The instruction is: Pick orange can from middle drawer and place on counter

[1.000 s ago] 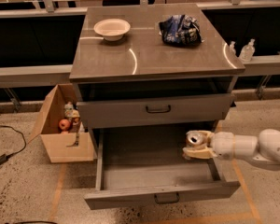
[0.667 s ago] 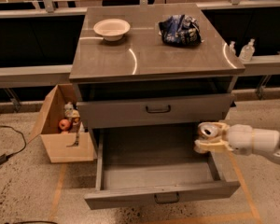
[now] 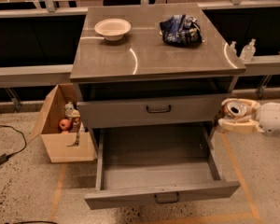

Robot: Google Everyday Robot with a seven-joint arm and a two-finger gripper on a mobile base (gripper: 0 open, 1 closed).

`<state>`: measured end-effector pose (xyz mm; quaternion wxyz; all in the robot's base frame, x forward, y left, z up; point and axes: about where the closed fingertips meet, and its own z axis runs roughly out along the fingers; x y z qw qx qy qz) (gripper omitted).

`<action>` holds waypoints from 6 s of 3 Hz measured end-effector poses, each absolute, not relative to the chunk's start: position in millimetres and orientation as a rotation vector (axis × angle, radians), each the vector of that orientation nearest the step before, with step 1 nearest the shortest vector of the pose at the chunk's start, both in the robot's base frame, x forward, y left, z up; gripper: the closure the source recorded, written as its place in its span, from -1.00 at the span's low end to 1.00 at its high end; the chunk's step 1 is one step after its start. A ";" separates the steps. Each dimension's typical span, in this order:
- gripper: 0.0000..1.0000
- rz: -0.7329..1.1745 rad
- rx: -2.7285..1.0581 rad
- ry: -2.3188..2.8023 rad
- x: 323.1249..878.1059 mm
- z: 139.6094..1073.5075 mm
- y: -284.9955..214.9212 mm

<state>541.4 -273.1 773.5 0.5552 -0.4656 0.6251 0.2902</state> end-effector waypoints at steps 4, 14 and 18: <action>1.00 0.654 -1.222 1.326 568.0 944.0 -238.3; -0.86 0.691 -1.161 1.514 767.2 909.7 -168.5; -1.00 0.620 -0.978 1.564 750.4 906.8 -242.3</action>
Offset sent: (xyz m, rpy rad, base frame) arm 0.0094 0.0101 0.0594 0.0231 -0.1110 0.0669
